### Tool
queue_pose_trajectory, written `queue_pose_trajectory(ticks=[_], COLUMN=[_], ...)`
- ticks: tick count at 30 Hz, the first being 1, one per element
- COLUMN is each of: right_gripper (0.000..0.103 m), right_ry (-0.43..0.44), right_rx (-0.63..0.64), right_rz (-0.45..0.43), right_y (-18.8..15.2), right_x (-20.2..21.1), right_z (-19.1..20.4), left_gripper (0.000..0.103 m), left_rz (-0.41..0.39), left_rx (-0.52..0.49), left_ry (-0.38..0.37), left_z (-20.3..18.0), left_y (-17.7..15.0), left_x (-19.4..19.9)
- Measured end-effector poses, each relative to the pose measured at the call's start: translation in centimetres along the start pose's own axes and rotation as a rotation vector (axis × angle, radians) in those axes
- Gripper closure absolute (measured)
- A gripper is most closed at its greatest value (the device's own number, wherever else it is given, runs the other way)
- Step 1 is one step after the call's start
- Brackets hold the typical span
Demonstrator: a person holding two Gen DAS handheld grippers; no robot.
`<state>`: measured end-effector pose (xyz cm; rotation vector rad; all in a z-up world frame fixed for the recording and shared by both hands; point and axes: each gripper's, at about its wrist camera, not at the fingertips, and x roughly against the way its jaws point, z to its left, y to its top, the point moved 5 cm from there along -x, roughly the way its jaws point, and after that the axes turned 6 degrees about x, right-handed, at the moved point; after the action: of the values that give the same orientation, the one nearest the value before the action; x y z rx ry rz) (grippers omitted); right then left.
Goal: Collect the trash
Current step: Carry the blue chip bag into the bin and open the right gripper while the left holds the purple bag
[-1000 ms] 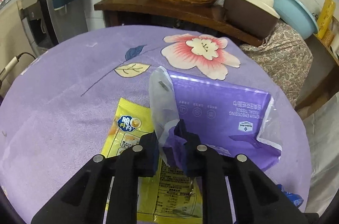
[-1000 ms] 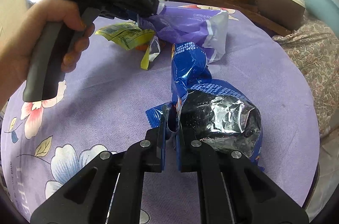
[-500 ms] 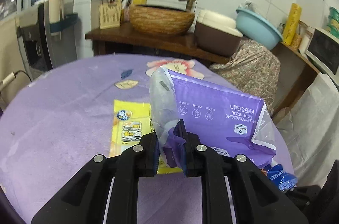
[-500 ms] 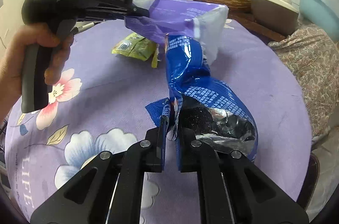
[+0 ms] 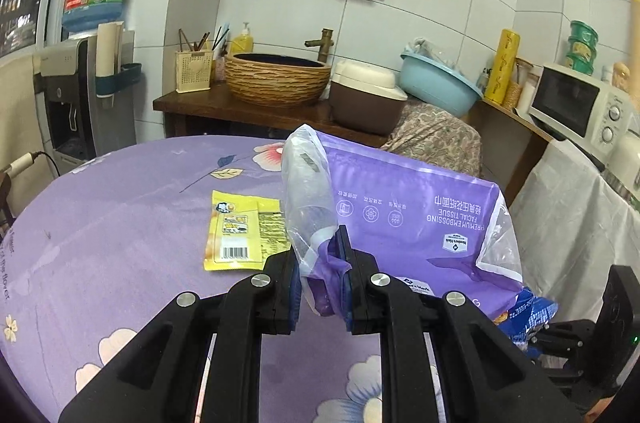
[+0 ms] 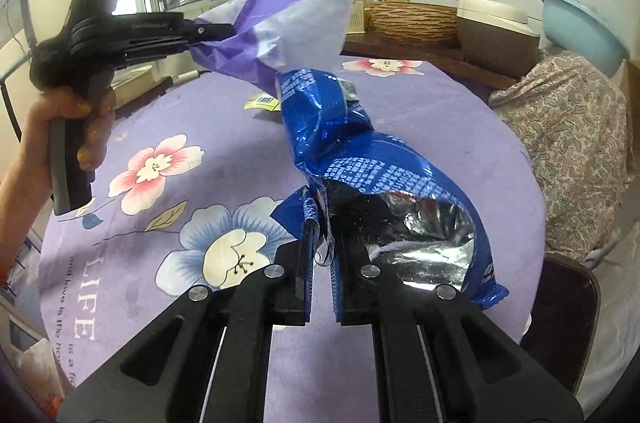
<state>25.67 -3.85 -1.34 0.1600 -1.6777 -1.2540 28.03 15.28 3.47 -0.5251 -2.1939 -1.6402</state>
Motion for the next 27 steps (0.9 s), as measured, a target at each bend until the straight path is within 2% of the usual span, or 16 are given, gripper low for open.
queue_pose_trajectory(ticks=[6,13,22,27], right_gripper=[0.095,0.095,0.095,0.095], right_ry=[-0.015,-0.08,-0.213,-0.289], right_rx=[-0.037,-0.088,-0.244,-0.318], right_rz=[-0.026,-0.041,-0.039,0.023], right_y=[-1.6,-4.5,-9.7,-13.2], right_x=[2.7,5.9,9.6,9.1], right_z=[-1.1,-3.6,-10.9,-15.3], left_gripper=[0.087,0.087,0.087,0.087], left_rz=[-0.025,-0.004,0.088,0.138], left_rx=[-0.007,-0.048,-0.111,-0.145], left_ry=[-0.042,-0.088,-0.163,-0.213], left_z=[-2.0,-5.4,-11.6,-15.4], left_y=[-0.9,-2.6,-6.0,-7.7], left_x=[1.7,1.1,-2.4,-4.4])
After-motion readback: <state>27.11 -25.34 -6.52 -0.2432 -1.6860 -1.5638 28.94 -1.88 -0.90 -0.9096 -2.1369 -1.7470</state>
